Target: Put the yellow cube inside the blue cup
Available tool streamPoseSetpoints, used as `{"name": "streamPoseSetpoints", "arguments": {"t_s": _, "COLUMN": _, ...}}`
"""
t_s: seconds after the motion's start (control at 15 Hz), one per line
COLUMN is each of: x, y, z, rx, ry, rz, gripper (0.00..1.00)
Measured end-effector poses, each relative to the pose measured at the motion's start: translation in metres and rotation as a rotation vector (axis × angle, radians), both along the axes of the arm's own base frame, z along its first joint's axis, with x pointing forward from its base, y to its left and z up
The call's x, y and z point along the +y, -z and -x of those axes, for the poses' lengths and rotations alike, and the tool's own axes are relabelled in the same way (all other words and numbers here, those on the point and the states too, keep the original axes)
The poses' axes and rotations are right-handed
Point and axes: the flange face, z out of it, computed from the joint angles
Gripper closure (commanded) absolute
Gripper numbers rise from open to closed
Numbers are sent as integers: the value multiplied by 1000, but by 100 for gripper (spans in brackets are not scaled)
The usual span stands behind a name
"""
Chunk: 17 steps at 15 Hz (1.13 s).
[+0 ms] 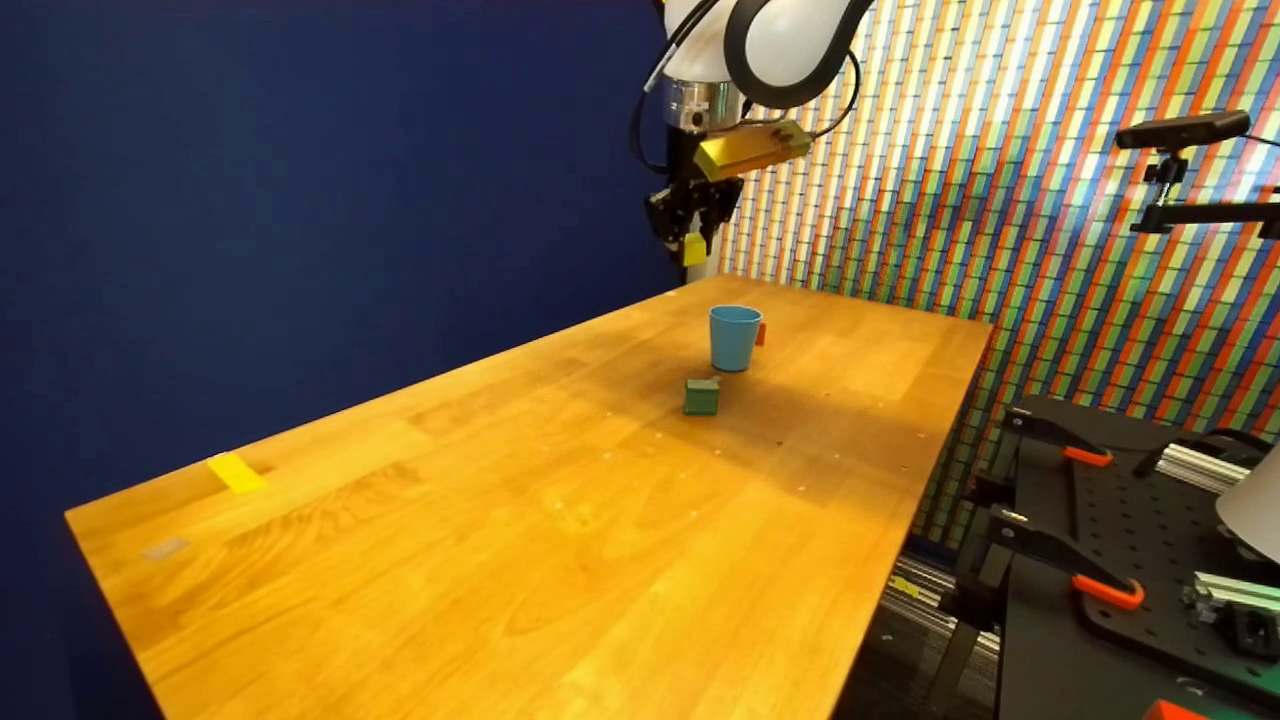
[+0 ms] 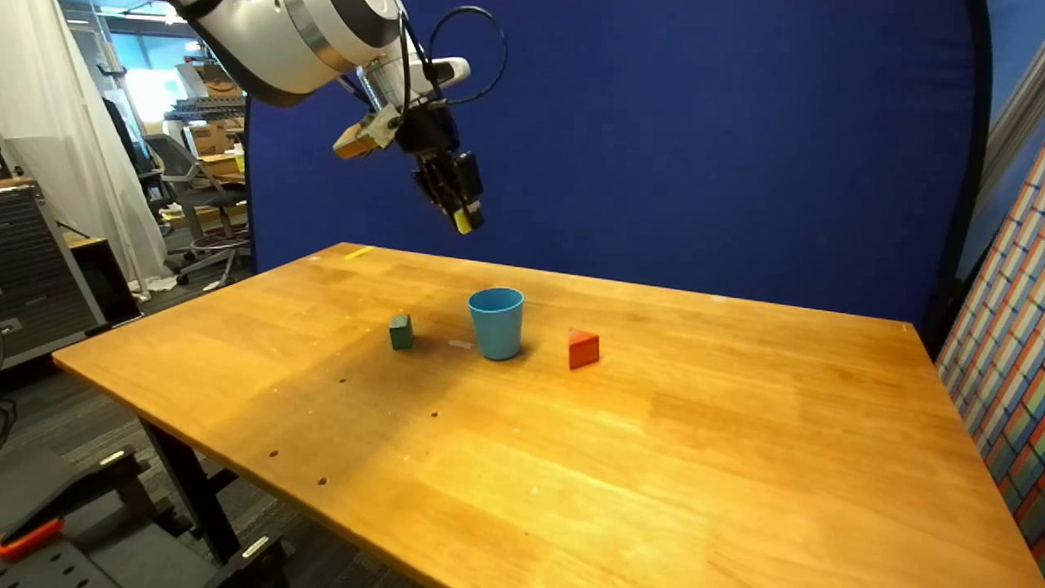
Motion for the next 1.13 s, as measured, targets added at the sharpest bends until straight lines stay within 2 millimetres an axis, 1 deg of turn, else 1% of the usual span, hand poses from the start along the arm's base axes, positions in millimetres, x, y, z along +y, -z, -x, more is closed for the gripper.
{"name": "streamPoseSetpoints", "arguments": {"t_s": 0.27, "x": -41, "y": 11, "z": 11, "rx": 20, "ry": 97, "rz": -7, "gripper": 79}}
{"name": "streamPoseSetpoints", "arguments": {"t_s": 0.33, "x": -48, "y": 14, "z": 15, "rx": 29, "ry": 112, "rz": -8, "gripper": 70}}
{"name": "streamPoseSetpoints", "arguments": {"t_s": 0.4, "x": -53, "y": 18, "z": 18, "rx": 37, "ry": 123, "rz": -9, "gripper": 29}}
{"name": "streamPoseSetpoints", "arguments": {"t_s": 0.47, "x": -57, "y": 21, "z": 20, "rx": 45, "ry": 130, "rz": -10, "gripper": 27}}
{"name": "streamPoseSetpoints", "arguments": {"t_s": 0.53, "x": -58, "y": 25, "z": 23, "rx": 52, "ry": 136, "rz": -12, "gripper": 21}}
{"name": "streamPoseSetpoints", "arguments": {"t_s": 0.67, "x": -57, "y": 30, "z": 27, "rx": 62, "ry": 143, "rz": -17, "gripper": 5}}
{"name": "streamPoseSetpoints", "arguments": {"t_s": 0.73, "x": -56, "y": 32, "z": 28, "rx": 65, "ry": 146, "rz": -20, "gripper": 1}}
{"name": "streamPoseSetpoints", "arguments": {"t_s": 0.8, "x": -55, "y": 33, "z": 30, "rx": 69, "ry": 149, "rz": -22, "gripper": 0}}
{"name": "streamPoseSetpoints", "arguments": {"t_s": 0.93, "x": -55, "y": 36, "z": 32, "rx": 75, "ry": 158, "rz": -30, "gripper": 0}}
{"name": "streamPoseSetpoints", "arguments": {"t_s": 1.13, "x": -52, "y": 38, "z": 41, "rx": 98, "ry": 180, "rz": -110, "gripper": 0}}
